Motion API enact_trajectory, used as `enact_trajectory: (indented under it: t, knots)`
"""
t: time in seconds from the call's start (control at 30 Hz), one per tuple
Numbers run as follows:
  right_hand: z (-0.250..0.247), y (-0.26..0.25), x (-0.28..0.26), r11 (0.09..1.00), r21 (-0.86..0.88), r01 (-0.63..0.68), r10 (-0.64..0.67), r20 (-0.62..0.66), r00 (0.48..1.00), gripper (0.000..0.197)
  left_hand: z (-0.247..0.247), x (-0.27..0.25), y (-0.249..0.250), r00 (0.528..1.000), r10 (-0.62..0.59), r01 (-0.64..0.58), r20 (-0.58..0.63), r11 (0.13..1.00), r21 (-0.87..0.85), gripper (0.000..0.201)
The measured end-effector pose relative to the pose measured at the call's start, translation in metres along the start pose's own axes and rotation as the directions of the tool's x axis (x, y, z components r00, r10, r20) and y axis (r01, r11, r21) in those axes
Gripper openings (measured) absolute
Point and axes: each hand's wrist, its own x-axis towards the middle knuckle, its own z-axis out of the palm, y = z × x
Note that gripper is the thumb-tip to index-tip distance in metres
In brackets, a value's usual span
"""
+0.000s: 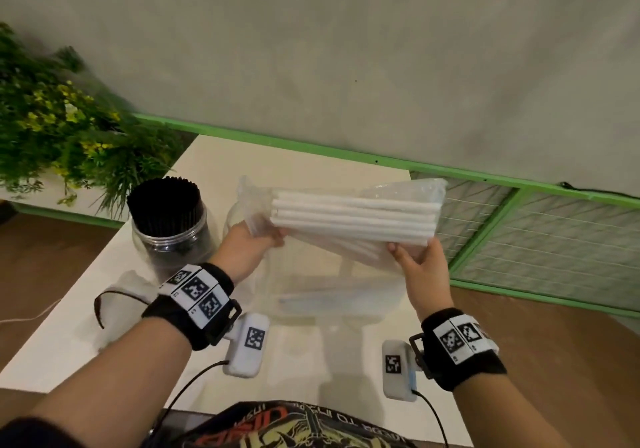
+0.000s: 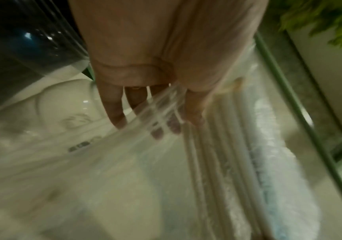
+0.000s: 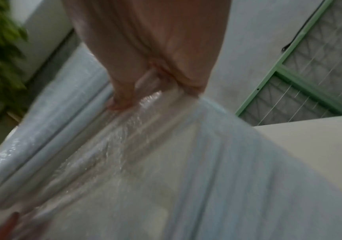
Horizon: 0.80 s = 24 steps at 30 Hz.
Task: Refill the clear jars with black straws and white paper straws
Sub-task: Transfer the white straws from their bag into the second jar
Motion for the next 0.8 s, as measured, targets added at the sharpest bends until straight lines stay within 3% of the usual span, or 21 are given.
enact_trajectory:
  t: [0.17,0.33,0.53,0.6,0.7,0.8]
  knots:
    - [-0.006,0.003,-0.007,0.999,0.009,0.031,-0.03,-0.034,0.999,0.038,-0.002,-0.008,-0.009,0.998,0.007,-0.01,-0.055,0.998,-0.06,0.016]
    - [-0.007,0.026,-0.006,0.992,-0.069,-0.105,0.11,0.072,0.991,0.04,-0.004,-0.012,-0.028,0.967,-0.127,0.112,0.221,0.991,0.078,0.055]
    - [-0.012,0.014,-0.006,0.996,0.059,-0.064,0.058,0.089,0.994,0.053,-0.004,-0.016,-0.022,0.972,-0.099,0.087,0.211,0.994,0.067,0.078]
    - [-0.014,0.011,-0.007,0.995,0.081,-0.065,0.058,0.084,0.995,0.061,-0.003,-0.015,-0.017,0.973,-0.067,0.052,0.22,0.996,0.073,0.074]
    - [-0.015,0.01,-0.007,0.992,0.099,-0.077,0.069,0.078,0.995,0.056,0.001,-0.018,-0.007,0.966,-0.011,-0.009,0.258,0.997,0.075,0.061]
    - [-0.016,0.011,-0.006,0.992,0.109,-0.066,0.06,0.065,0.996,0.052,0.002,-0.02,-0.001,0.963,0.028,-0.042,0.269,0.998,0.045,0.067]
